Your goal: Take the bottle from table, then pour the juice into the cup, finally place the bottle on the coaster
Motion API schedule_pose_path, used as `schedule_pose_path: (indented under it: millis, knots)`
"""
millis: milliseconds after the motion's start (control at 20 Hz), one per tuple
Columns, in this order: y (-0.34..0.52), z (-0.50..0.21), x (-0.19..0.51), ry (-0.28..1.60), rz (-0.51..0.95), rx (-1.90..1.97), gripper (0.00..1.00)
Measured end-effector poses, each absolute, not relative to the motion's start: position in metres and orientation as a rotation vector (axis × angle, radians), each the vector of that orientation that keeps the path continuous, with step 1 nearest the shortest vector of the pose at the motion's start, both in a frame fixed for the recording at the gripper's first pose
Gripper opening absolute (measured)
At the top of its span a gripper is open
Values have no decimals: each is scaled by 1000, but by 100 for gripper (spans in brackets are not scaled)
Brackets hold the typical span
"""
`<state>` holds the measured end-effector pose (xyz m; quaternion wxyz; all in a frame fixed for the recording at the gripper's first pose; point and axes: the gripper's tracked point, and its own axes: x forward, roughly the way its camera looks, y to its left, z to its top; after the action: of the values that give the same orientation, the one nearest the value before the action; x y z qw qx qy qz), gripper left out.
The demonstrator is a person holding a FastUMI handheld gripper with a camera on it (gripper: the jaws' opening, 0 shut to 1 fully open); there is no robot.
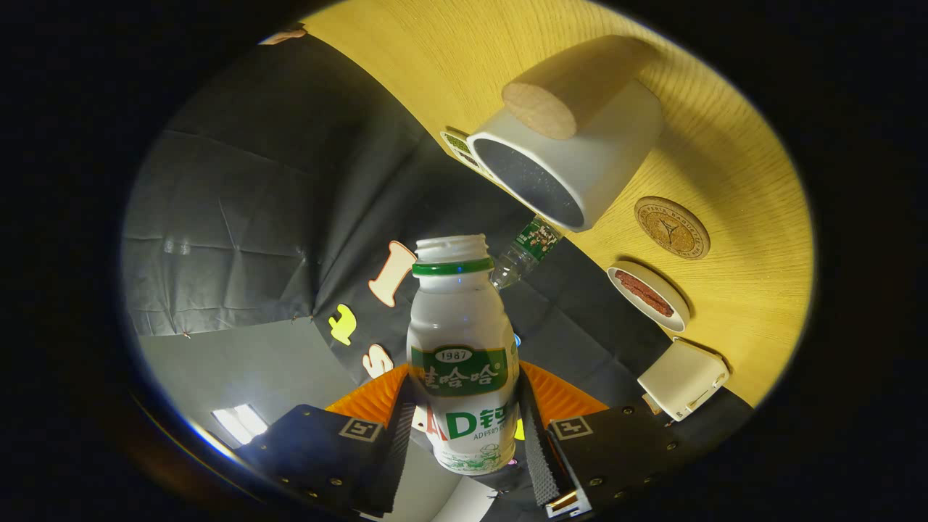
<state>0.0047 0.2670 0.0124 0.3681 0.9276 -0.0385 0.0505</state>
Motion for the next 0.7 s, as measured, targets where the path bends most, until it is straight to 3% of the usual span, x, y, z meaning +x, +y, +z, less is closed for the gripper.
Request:
schedule_pose_path:
  millis: [700]
  knots:
    - [268, 14, 8, -110, 144, 2364, 69]
